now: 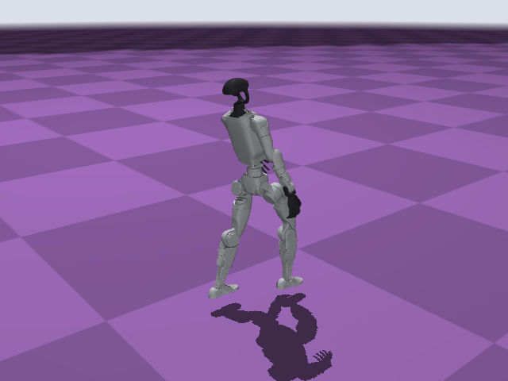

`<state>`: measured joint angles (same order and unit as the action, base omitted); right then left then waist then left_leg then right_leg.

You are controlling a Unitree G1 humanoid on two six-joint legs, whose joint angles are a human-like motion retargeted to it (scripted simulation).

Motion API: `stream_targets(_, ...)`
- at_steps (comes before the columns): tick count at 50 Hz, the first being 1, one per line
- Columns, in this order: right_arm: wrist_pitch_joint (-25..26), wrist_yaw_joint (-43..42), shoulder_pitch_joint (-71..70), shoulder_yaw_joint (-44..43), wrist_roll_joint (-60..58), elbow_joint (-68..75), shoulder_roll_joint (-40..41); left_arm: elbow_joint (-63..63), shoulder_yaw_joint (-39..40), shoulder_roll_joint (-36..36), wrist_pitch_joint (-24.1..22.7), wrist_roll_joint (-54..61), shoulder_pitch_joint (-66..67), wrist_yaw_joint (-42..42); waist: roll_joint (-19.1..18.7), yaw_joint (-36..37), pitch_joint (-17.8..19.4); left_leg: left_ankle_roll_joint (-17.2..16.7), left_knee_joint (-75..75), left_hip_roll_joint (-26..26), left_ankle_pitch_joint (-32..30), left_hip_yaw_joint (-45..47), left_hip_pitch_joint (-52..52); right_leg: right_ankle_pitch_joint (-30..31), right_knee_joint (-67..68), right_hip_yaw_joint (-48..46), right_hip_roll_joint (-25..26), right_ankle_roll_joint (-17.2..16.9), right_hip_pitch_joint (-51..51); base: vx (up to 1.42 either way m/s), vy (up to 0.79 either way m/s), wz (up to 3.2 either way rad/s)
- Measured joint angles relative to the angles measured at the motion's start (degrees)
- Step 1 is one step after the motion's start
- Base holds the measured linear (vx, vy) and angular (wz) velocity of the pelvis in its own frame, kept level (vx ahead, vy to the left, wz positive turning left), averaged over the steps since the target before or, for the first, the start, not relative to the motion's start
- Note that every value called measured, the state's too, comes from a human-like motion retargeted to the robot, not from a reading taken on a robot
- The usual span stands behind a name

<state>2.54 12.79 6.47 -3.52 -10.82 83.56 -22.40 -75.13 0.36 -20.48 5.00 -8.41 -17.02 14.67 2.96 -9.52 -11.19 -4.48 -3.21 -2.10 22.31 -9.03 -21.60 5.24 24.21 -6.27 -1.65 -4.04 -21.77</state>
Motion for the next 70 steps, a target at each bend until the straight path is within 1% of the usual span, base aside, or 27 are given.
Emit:
stream_targets(2,0.4,-0.3,-0.6,-1.0,1.0,-0.2,-0.6,-0.3,-0.7,0.5,0.1,0.6,-1.5,0.0,0.7,-0.8,0.0,0.2,-0.8,-0.5,0.5,-1.9,-1.6,3.0,-6.9,1.6,-0.4,-0.4,1.0,0.51,-0.11,0.67)
stream_targets(5,0.9,-1.1,-1.9,-1.6,2.3,-0.8,-1.4,-0.5,-2.0,1.0,0.5,1.4,-2.9,-0.3,1.3,-1.9,0.3,0.5,-1.7,-0.5,1.2,-4.5,-3.7,5.0,-13.9,2.4,-1.5,-0.1,2.0,0.52,-0.13,0.7)
stream_targets(8,1.2,-1.8,-3.9,-1.4,3.1,-1.6,-2.1,-0.5,-3.6,1.5,0.5,2.1,-3.9,-0.7,0.9,-2.6,0.7,0.9,-1.9,0.2,1.5,-6.8,-4.6,9.7,-15.3,2.6,-2.2,0.7,1.4,0.51,-0.15,0.64)
stream_targets(9,1.1,-2.1,-4.7,-1.1,3.3,-2.0,-2.3,-0.4,-4.1,1.6,0.5,2.3,-4.1,-0.8,0.5,-2.6,0.8,0.9,-1.9,0.6,1.5,-7.3,-4.6,10.1,-14.5,2.3,-2.2,1.2,0.9,0.5,-0.17,0.51)
stream_targets(10,1.1,-2.5,-5.5,-0.7,3.6,-2.3,-2.5,-0.3,-4.5,1.8,0.5,2.4,-4.3,-1.0,-0.1,-2.5,1.0,0.9,-1.8,1.2,1.4,-7.7,-4.5,9.9,-13.3,1.8,-2.2,1.9,0.2,0.5,-0.18,0.41)
stream_targets(13,0.3,-3.9,-7.9,1.4,4.6,-4.1,-2.8,0.7,-5.6,2.0,0.1,2.3,-4.0,-1.7,-2.1,-2.0,2.1,0.2,-2.0,3.2,0.0,-8.8,-3.7,3.2,-8.1,-0.1,-1.6,3.8,-2.0,0.51,-0.2,0.32)
stream_targets(15,-0.3,-5.0,-9.2,3.5,5.1,-6.0,-2.9,1.9,-6.5,2.2,-0.5,2.8,-2.9,-2.3,-3.1,-1.3,3.2,-0.4,-3.0,3.9,-2.2,-9.7,-2.9,0.0,-5.8,-0.5,-1.2,4.8,-2.6,0.51,-0.22,0.18)
stream_targets(17,-0.8,-6.4,-10.3,6.3,5.9,-8.6,-2.9,3.7,-7.5,2.2,-1.1,3.8,-1.0,-2.7,-3.5,-0.4,4.7,-1.0,-5.9,3.3,-5.9,-10.6,-1.3,-2.1,-5.0,-0.4,-1.1,5.3,-2.2,0.5,-0.24,0.02)
stream_targets(20,-1.5,-8.6,-10.7,10.4,6.7,-13.8,-2.7,6.8,-9.2,1.8,-2.0,5.6,3.9,-2.7,-2.7,1.1,6.8,-1.7,-14.9,0.3,-12.7,-11.6,3.3,-3.2,-7.9,1.2,-1.6,5.8,1.1,0.48,-0.24,-0.07)
stream_targets(23,-1.7,-10.1,-10.6,13.1,6.1,-19.8,-2.8,9.8,-10.1,1.1,-2.4,7.5,9.7,-2.1,-0.9,2.4,8.0,-1.6,-30.1,-4.8,-16.0,-9.9,12.4,-2.7,-13.1,3.6,-3.1,5.2,4.9,0.44,-0.22,-0.15)
stream_targets(25,-1.8,-10.5,-10.6,14.2,5.1,-23.4,-2.9,11.0,-10.2,0.7,-2.4,9.0,13.5,-1.7,0.6,3.3,8.6,-0.2,-39.4,-7.3,-15.6,-6.9,18.9,-2.0,-16.3,4.4,-4.3,4.0,7.4,0.42,-0.19,-0.23)
stream_targets(26,-1.6,-10.1,-10.6,14.4,3.8,-24.9,-2.7,11.0,-9.7,0.6,-2.3,7.6,15.3,-1.5,1.4,3.6,8.9,1.3,-42.7,-7.8,-14.2,-4.7,21.7,-1.6,-18.0,5.6,-4.7,3.7,8.8,0.42,-0.19,-0.26)
stream_targets(27,-1.4,-9.4,-10.5,14.4,2.2,-26.2,-2.3,10.7,-9.1,0.5,-2.2,5.6,17.2,-1.3,2.3,3.8,9.1,3.0,-45.7,-8.3,-12.7,-2.7,24.3,-1.2,-19.5,9.6,-4.4,3.4,10.4,0.42,-0.18,-0.18)
stream_targets(28,-1.3,-8.4,-10.2,14.4,0.0,-27.3,-1.7,10.2,-8.4,0.5,-2.5,2.4,19.3,-1.1,3.3,3.7,9.0,5.1,-47.8,-8.6,-10.9,-0.8,26.6,-0.5,-20.8,19.1,-2.9,3.0,12.2,0.42,-0.18,-0.41)
stream_targets(29,-1.5,-8.1,-10.1,14.7,-0.4,-28.2,-1.5,9.7,-7.9,0.6,-2.3,2.9,21.2,-0.8,4.1,4.7,9.1,6.8,-48.9,-8.4,-9.1,1.8,28.2,-0.9,-21.0,16.8,-3.8,2.4,13.3,0.42,-0.17,-0.83)
stream_targets(30,-1.9,-8.3,-10.1,15.2,0.2,-29.2,-1.5,9.2,-7.5,0.7,-1.9,5.1,22.9,-0.5,4.7,6.3,9.3,8.2,-49.4,-8.0,-7.2,4.8,29.6,-1.7,-20.7,8.7,-5.9,1.9,14.0,0.42,-0.16,-1.08)
stream_targets(31,-2.3,-8.0,-10.1,15.5,0.6,-29.7,-1.5,8.5,-7.3,0.9,-1.7,6.9,24.4,-0.2,4.9,7.0,9.2,9.4,-49.6,-7.6,-5.6,6.3,31.1,-2.7,-20.2,8.7,-5.7,1.3,15.1,0.43,-0.15,-1.02)
stream_targets(33,-2.7,-7.1,-9.9,15.9,0.3,-30.0,-1.1,6.4,-6.2,1.5,-1.3,7.4,27.3,0.3,5.3,8.6,8.8,11.3,-48.7,-7.3,-3.4,8.7,33.3,-3.9,-19.7,10.0,-5.1,0.6,17.5,0.43,-0.13,-0.89)
stream_targets(36,-3.2,-6.1,-9.5,16.2,-0.4,-28.6,0.0,3.3,-4.0,2.8,-1.1,6.9,31.2,0.7,5.5,11.4,8.2,12.1,-44.4,-7.5,-3.3,9.8,34.7,-5.4,-19.5,12.4,-3.7,-0.5,21.9,0.44,-0.11,-1.03)
stream_targets(39,-3.2,-5.6,-9.2,16.3,-0.9,-25.1,1.2,1.2,-2.0,3.9,-1.0,6.5,34.2,0.9,5.1,14.3,7.6,11.7,-39.0,-7.4,-4.9,9.8,35.0,-6.7,-19.4,14.8,-2.1,-1.8,27.0,0.45,-0.08,-1.04)
stream_targets(42,-3.0,-5.1,-9.0,16.0,-1.6,-20.5,2.6,0.7,-0.7,4.6,-1.2,6.0,36.7,1.4,4.0,17.0,7.1,11.0,-32.9,-6.1,-6.7,10.6,34.5,-7.9,-19.6,17.3,-0.3,-2.7,32.5,0.44,-0.06,-0.97)
stream_targets(45,-2.7,-4.4,-8.7,15.3,-2.8,-16.5,3.6,1.6,-0.2,4.8,-1.5,5.7,38.5,2.2,2.6,19.2,6.4,10.3,-25.9,-4.0,-9.1,12.5,33.1,-8.8,-19.6,19.5,1.5,-3.8,38.0,0.44,-0.03,-0.86)
stream_targets(49,-2.5,-3.2,-7.5,13.6,-4.7,-14.5,4.3,3.0,-0.4,4.6,-1.9,5.3,39.4,2.7,0.2,20.6,5.6,9.2,-15.5,-0.5,-13.9,16.4,30.6,-9.2,-19.0,22.3,4.1,-5.0,44.3,0.42,0.0,-0.67)
stream_targets(55,-3.0,-2.0,-5.5,11.0,-5.9,-16.1,4.1,1.5,-1.2,4.6,-1.9,4.0,36.1,1.0,-3.5,20.9,4.9,6.6,-3.2,4.1,-23.3,20.1,29.2,-10.1,-16.2,25.6,7.8,-6.2,50.3,0.38,0.04,-0.46)
stream_targets(62,-2.7,-1.3,-6.5,8.8,-5.8,-14.8,3.9,-1.9,-0.3,5.3,-1.6,4.1,27.5,-1.2,-5.8,21.7,6.1,3.5,2.2,6.8,-31.7,17.3,31.4,-10.8,-14.9,30.1,9.4,-6.6,53.9,0.34,0.06,-0.43)
stream_targets(67,-1.5,-0.8,-8.8,8.7,-5.5,-14.0,3.3,0.6,0.0,5.4,-0.9,7.3,23.0,-0.8,-5.5,22.0,7.3,3.1,1.4,6.8,-34.7,15.6,34.2,-11.0,-15.7,32.9,8.4,-6.5,53.9,0.35,0.09,-0.37)
stream_targets(70,-0.7,-1.2,-10.8,9.3,-4.7,-14.7,2.6,3.4,-1.0,5.0,-0.6,9.4,20.6,-0.6,-4.6,21.8,8.3,3.9,-0.5,5.8,-33.0,15.1,36.3,-11.2,-16.1,33.9,7.2,-6.6,52.7,0.38,0.11,-0.26)
